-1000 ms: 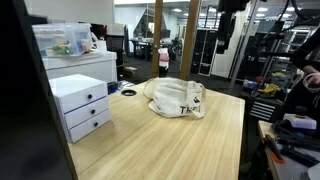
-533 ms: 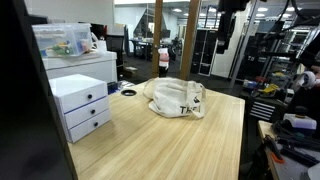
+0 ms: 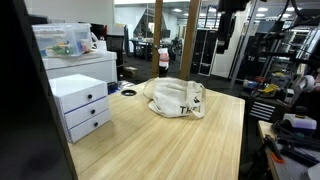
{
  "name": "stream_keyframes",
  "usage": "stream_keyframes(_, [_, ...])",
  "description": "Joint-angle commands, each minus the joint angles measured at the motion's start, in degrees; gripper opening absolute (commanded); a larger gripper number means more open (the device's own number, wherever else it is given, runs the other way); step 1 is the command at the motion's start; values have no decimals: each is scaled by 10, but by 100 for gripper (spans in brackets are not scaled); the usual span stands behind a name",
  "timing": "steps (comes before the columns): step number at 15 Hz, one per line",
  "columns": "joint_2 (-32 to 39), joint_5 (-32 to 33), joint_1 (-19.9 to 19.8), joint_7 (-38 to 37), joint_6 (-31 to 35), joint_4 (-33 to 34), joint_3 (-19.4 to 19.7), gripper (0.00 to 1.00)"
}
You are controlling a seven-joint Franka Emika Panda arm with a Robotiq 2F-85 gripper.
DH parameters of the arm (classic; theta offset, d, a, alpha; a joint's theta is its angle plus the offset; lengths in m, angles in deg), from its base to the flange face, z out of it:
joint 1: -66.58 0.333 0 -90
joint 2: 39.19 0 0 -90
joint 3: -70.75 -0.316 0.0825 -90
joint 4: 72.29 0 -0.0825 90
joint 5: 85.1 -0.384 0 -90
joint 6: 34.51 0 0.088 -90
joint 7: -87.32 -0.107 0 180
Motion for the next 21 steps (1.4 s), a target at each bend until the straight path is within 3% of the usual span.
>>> stream_keyframes(1, [-1,3,5,-1,-3,1,3,100])
stream_keyframes(11, [8,58,-11,7,37,-2,19,100])
stream_keyframes(21, [64,115,-50,-2,154,3,57,100])
